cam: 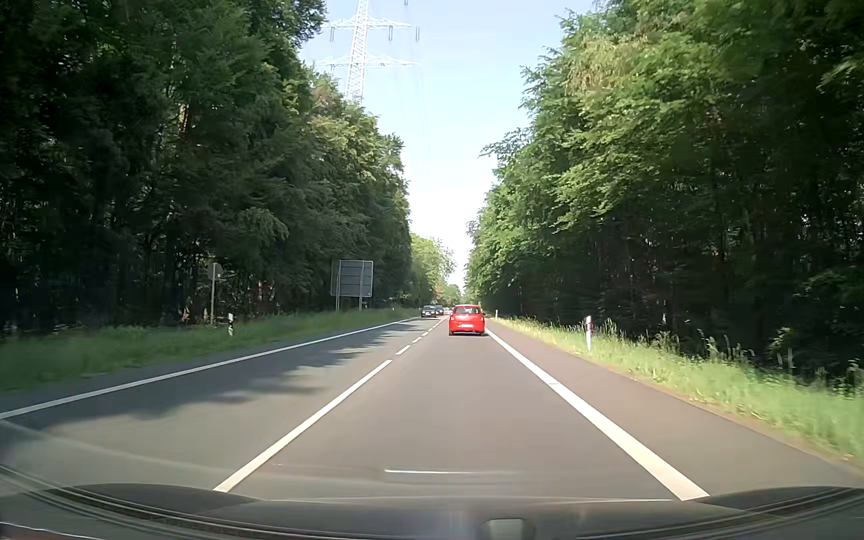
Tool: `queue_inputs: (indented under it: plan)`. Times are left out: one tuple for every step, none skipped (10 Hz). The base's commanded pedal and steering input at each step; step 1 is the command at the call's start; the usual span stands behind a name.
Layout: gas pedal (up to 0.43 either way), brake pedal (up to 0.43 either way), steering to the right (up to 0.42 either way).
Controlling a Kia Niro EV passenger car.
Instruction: Follow the waypoints while adhering to traffic rules and regulations
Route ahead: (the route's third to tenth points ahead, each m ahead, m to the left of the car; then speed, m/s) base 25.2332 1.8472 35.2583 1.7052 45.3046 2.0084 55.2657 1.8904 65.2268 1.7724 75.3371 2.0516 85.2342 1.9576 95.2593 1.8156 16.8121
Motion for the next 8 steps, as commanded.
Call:
queue_inputs:
  plan:
    - [0.067, 0.030, 0.001]
    - [0.067, 0.030, 0.001]
    - [0.067, 0.030, 0.001]
    - [0.067, 0.030, 0.000]
    - [0.067, 0.030, 0.000]
    - [0.067, 0.030, 0.000]
    - [0.067, 0.030, 0.001]
    - [0.067, 0.030, 0.000]
